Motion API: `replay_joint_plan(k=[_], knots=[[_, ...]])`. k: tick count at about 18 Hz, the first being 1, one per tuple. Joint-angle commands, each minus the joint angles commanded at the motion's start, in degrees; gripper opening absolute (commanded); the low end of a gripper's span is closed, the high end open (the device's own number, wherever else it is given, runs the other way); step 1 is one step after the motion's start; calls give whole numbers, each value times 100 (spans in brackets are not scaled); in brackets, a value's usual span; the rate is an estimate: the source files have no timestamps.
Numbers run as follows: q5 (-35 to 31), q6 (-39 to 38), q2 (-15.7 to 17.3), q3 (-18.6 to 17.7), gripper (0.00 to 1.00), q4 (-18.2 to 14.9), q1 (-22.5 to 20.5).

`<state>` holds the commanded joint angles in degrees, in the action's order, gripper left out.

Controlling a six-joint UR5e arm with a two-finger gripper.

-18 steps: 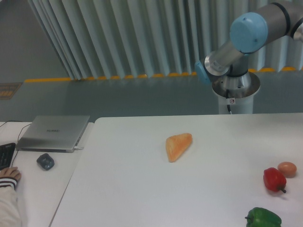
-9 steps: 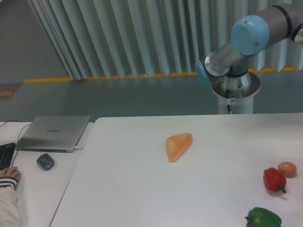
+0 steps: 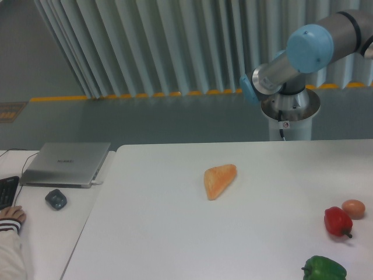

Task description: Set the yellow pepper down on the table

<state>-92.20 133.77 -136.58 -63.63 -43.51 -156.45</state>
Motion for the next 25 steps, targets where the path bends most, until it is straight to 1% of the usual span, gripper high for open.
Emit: replay_joint_plan(k=[2,3,4,6,7,8,10,11,13,14,15,16,20,24,25], knots=[[0,0,-9,-35,100,0,0],[0,0,0,-44,98,0,9],[-9,-9,0,-53,92,-9,9],[-306,-26,9,-62,69,-9,52],[-403,-26,17,-70,61,-9,79],[-413,-35,35,-88,60,-9,79],[-396,-149,105,-158,53,-9,88],[-369,-236,175,-263,51,-9,79],[-203,-464,420,-500,45,-17,53],[24,-657,578,-666,44,-18,27],[400,-911,841,-955,42,-26,-52],[561,-1045,1070,-1176,39,-35,-96],[747,-1194,1660,-1669,39,-70,-123],[1194,-1905,2319,-2266,39,-88,-106],[1239,-2168,2538,-2511,39,-88,-53]])
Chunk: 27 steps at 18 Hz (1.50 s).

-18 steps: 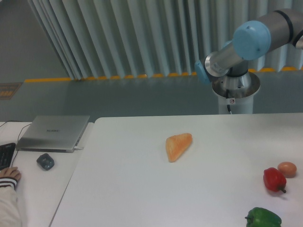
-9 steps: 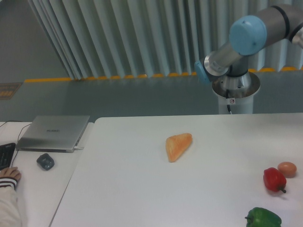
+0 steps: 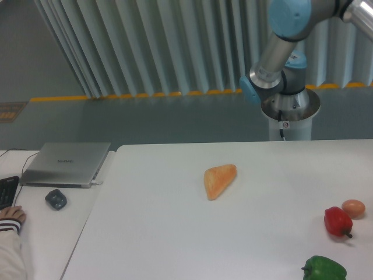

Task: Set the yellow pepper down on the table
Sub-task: 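Lower the yellow pepper onto the table beside the red pepper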

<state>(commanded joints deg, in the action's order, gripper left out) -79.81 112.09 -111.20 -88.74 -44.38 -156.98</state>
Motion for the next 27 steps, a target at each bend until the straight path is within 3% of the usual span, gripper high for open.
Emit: replay_joint_plan(k=[6,12,15,17,27], knots=[[-192,-1021,844,-941,40,-70,659],[-1175,-2215,1470,-1382,41,-702,1844],[-2036,-2393,1470,-1444,41,-1027,2363],[-2554,-2437,1296,-1444,42,-1239,2627],[-2872,-3096,205,-1066,51,-1160,3103]])
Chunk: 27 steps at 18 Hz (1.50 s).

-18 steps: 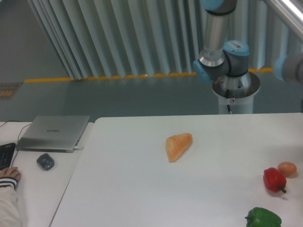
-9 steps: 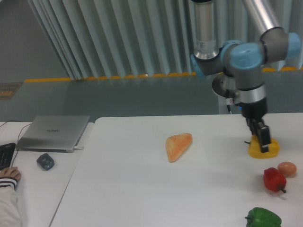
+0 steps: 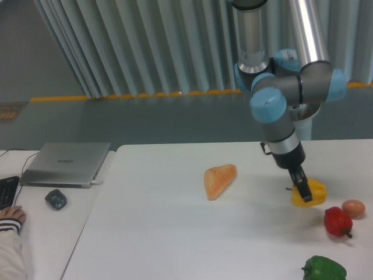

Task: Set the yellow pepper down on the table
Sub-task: 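Lower the yellow pepper onto the table beside the red pepper, then open the gripper and lift it away from the yellow pepper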

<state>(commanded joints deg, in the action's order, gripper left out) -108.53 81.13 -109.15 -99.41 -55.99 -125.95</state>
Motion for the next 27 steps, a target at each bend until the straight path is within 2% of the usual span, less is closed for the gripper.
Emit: replay_joint_plan(k=[1,2,3,4,6,10,13,16,18,20,21,23,25,27], knots=[[-97,-18,-53,9,62,9,26],[-98,-18,-62,9,66,44,27],[-98,-9,-62,18,76,44,27],[-98,-18,-62,26,77,53,18],[-98,-9,-62,62,88,62,18],[-98,0,-167,149,98,140,18],[-89,8,-176,193,100,167,18],[7,-114,69,255,100,211,-122],[174,-649,332,255,100,211,-263],[262,-940,421,264,100,211,-360],[428,-1010,430,299,100,211,-438],[946,-1047,439,474,100,141,-867],[1123,-863,386,667,100,-77,-1062],[1395,-101,316,1009,100,-569,-1317]])
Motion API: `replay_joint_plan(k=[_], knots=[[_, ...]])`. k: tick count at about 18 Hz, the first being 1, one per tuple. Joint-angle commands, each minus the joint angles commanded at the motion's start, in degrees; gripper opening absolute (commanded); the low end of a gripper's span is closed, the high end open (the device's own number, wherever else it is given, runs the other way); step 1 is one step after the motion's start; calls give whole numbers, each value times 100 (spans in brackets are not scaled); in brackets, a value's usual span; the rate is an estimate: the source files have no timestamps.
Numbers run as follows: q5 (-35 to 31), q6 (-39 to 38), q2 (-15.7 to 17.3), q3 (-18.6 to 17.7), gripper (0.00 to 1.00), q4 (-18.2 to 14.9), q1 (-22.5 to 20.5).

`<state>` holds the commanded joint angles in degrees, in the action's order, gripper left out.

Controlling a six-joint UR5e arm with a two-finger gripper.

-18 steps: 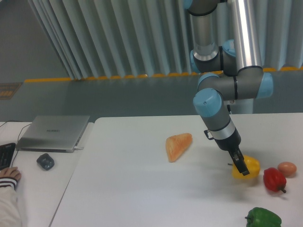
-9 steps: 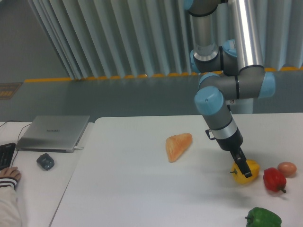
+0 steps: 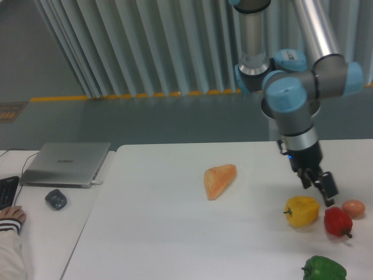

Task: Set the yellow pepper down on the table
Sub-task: 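Open the gripper and lift it away from the yellow pepper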

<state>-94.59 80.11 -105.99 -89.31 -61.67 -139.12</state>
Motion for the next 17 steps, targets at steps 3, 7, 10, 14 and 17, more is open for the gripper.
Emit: replay_joint_plan(k=[3,7,10,14,17], knots=[[221,1250,-220,406,100,-556,-317],[326,1629,-536,695,100,-591,-484],[485,1999,-659,766,100,-609,-563],[502,2034,-633,758,100,-618,-687],[494,2061,-633,749,100,-618,-687]])
